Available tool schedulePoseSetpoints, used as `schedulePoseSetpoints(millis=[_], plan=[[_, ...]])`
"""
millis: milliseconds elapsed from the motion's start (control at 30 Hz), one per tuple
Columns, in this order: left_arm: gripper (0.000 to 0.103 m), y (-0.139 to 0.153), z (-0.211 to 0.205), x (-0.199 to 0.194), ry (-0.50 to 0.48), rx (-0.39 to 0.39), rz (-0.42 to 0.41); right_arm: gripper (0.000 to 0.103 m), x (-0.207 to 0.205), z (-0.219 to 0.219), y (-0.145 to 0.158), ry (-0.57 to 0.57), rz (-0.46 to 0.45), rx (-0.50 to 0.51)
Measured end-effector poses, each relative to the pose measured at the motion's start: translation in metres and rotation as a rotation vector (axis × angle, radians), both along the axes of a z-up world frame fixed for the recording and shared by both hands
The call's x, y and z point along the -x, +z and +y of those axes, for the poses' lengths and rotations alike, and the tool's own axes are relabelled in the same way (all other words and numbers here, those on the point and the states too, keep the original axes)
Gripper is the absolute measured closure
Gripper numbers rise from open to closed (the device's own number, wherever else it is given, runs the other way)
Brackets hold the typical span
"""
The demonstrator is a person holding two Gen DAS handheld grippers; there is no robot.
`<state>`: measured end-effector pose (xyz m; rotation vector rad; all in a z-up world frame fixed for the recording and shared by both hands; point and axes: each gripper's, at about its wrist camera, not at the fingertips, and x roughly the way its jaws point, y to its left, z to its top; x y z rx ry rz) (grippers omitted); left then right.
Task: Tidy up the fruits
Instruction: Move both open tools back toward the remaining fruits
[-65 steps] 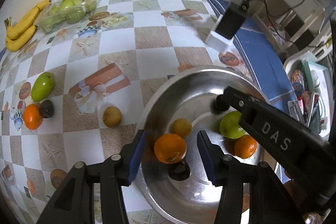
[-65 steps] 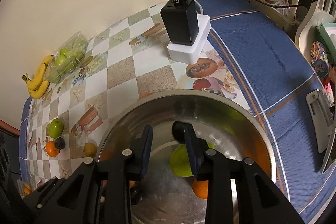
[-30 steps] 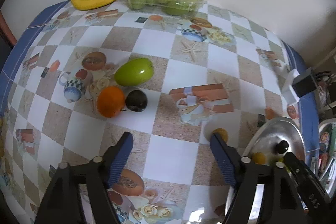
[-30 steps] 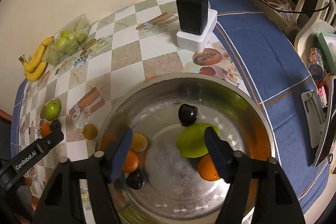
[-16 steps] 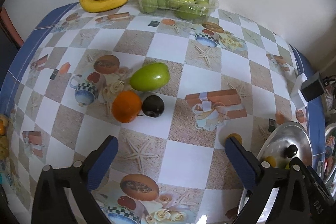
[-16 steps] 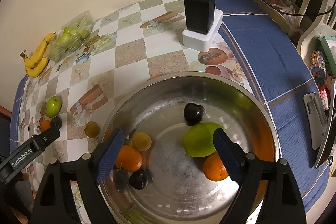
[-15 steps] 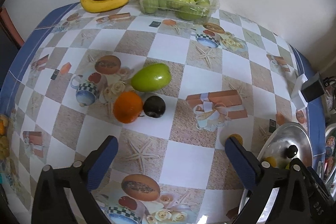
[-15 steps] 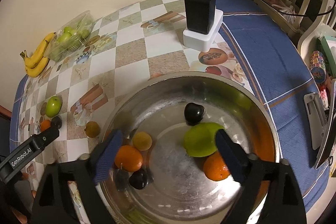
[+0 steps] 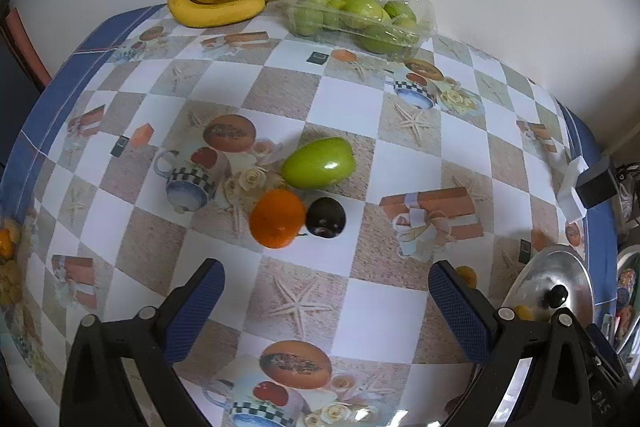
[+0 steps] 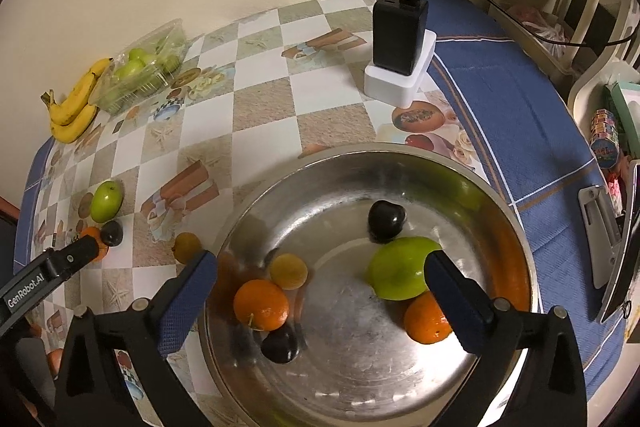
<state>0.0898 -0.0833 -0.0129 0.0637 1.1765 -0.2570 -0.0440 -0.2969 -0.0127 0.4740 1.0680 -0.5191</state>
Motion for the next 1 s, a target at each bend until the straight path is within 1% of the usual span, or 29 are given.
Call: schedulePoseSetpoints(millis=[333,600,1000], plan=[[0.000,0.004,0.022,-0.010,0.025,-0.001,-0.015,0.000,-0.007,0.009,0.000,-0.011,0.023,0.011],[0.000,0.007,0.045,-0.019,0.056,-0.008,-0.025,0.000,-0.018,0.025,0.002,0.009,0.026,0.016],[0.000,0.011,0.105,-0.042,0.154,-0.002,-0.031,0.000,-0.046,0.065,0.006,0.080,0.009,0.023]])
